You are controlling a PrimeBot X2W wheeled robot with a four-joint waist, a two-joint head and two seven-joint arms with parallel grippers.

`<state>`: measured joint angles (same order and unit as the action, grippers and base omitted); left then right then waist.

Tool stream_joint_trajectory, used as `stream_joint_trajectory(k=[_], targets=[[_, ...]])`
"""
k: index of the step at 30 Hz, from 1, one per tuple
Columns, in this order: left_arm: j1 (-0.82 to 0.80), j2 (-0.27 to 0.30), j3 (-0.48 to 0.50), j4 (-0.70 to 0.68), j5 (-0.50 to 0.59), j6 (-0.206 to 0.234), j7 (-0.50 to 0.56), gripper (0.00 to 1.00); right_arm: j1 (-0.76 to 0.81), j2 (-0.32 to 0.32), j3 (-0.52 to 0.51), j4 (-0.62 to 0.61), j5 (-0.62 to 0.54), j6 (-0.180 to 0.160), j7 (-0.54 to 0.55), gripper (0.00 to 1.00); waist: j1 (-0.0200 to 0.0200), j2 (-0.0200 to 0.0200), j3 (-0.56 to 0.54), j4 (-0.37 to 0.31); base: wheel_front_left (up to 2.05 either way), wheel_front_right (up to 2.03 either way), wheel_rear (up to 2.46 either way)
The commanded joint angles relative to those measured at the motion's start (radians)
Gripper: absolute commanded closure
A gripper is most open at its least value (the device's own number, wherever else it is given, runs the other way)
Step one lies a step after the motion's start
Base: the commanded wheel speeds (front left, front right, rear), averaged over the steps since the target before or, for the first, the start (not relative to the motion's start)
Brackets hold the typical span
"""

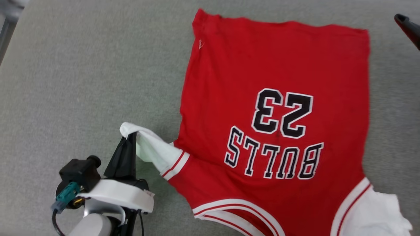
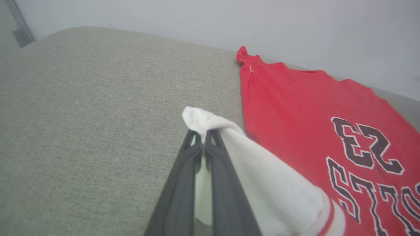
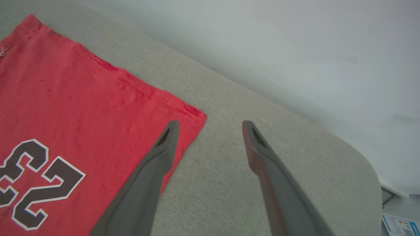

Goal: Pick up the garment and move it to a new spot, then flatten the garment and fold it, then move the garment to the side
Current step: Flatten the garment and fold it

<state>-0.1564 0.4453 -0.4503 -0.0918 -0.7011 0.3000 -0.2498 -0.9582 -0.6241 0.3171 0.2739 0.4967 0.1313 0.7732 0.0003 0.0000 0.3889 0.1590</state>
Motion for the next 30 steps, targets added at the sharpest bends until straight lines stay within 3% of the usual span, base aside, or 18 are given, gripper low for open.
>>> stream_joint_trajectory(k=[1, 7, 12, 19, 20, 21, 30], targets=[[-0.02, -0.009, -0.003, 0.004, 0.01, -0.006, -0.007, 1.0, -0.034, -0.004, 0.008, 0.023, 0.014, -0.001, 0.034, 0.0, -0.0003, 0.0, 0.059, 0.049, 0.0, 0.0, 0.0], [-0.068, -0.055, -0.008, 0.029, 0.035, -0.035, -0.012, 1.0, -0.146, -0.01, 0.055, 0.177, 0.034, -0.001, 0.189, 0.0, -0.0003, 0.0, 0.124, 0.087, 0.0, 0.0, 0.0], [-0.097, -0.085, 0.001, 0.046, 0.056, -0.057, -0.016, 1.0, -0.163, 0.007, 0.055, 0.264, 0.012, -0.001, 0.195, 0.0, -0.0003, 0.0, 0.165, 0.108, 0.0, 0.0, 0.0], [-0.118, -0.116, 0.012, 0.073, 0.08, -0.09, -0.017, 1.0, -0.056, 0.031, 0.119, 0.355, 0.026, 0.001, 0.194, 0.0, -0.0003, 0.0, 0.189, 0.115, 0.0, 0.0, 0.0], [-0.113, -0.128, 0.024, 0.085, 0.089, -0.103, -0.018, 1.0, -0.033, 0.014, 0.144, 0.367, 0.026, 0.001, 0.177, 0.74, -0.0003, 0.0, 0.185, 0.115, 0.0, 0.0, 0.0], [-0.11, -0.13, 0.028, 0.089, 0.092, -0.107, -0.018, 1.0, -0.034, 0.01, 0.146, 0.366, 0.037, 0.001, 0.165, 1.0, -0.0003, 0.0, 0.182, 0.115, 0.0, 0.0, 0.0], [-0.059, -0.14, 0.072, 0.126, 0.118, -0.128, -0.018, 1.0, -0.107, -0.035, 0.178, 0.295, 0.109, -0.001, -0.003, 1.0, -0.0003, 0.0, 0.075, 0.076, 0.0, 0.0, 0.0]])
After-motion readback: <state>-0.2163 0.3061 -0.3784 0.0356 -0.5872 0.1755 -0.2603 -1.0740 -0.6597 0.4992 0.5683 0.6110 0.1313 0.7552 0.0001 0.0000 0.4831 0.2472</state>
